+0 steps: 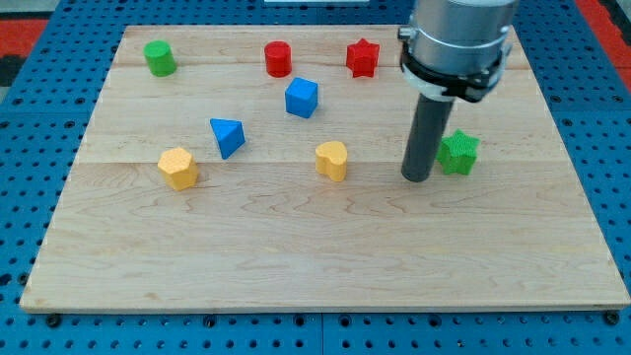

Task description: Push the blue cube above the blue triangle

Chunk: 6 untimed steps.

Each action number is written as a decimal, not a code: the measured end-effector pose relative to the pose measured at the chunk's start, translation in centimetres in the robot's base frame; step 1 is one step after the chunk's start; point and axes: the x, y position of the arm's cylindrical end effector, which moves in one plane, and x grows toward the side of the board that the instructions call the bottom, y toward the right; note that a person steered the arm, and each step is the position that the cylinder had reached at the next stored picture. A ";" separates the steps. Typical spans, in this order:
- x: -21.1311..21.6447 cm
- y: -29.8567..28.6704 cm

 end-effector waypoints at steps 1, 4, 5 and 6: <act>-2.1 -1.9; -11.1 -10.4; -11.2 -19.6; -11.9 -18.6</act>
